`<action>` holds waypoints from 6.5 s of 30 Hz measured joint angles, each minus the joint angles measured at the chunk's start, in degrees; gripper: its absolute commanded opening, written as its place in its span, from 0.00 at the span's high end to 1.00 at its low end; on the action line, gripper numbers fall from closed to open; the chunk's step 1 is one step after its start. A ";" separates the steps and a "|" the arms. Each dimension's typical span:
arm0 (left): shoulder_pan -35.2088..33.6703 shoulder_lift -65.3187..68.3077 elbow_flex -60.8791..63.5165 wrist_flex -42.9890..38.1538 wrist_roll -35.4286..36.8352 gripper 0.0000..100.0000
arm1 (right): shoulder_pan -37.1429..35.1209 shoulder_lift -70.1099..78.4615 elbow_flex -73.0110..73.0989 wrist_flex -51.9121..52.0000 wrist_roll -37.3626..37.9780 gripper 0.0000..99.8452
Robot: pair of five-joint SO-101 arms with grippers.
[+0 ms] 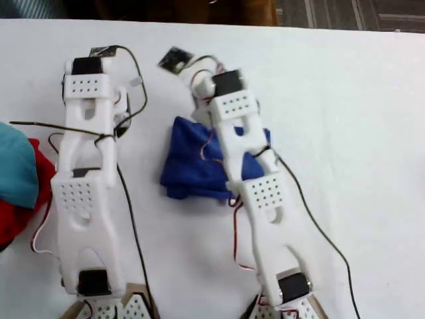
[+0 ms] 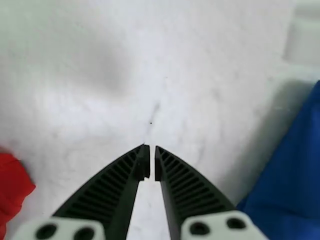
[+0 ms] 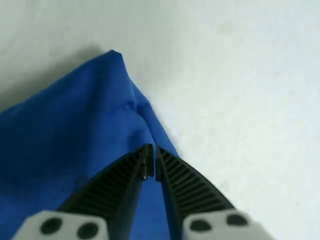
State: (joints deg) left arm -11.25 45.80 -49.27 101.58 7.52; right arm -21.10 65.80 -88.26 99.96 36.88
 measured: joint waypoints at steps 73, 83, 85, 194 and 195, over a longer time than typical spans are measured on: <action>15.47 2.46 -3.08 0.00 1.85 0.97 | 10.02 -67.25 96.70 -22.95 6.59 0.98; 16.79 -12.84 19.25 0.00 -2.64 0.97 | 12.22 -38.51 72.09 -24.62 1.49 0.98; 17.05 -12.84 23.82 -0.26 -2.99 0.97 | 12.22 -32.70 66.02 -22.86 0.97 0.98; -9.49 -16.79 23.74 0.00 -4.57 0.97 | 4.66 -51.96 84.40 -24.26 -5.01 0.98; -9.49 -16.79 23.74 0.00 -4.57 0.97 | 6.33 -49.93 83.52 -24.88 -5.01 0.98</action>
State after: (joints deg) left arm -20.75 29.01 -25.54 101.58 2.95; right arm -14.77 15.87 -4.75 75.08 31.87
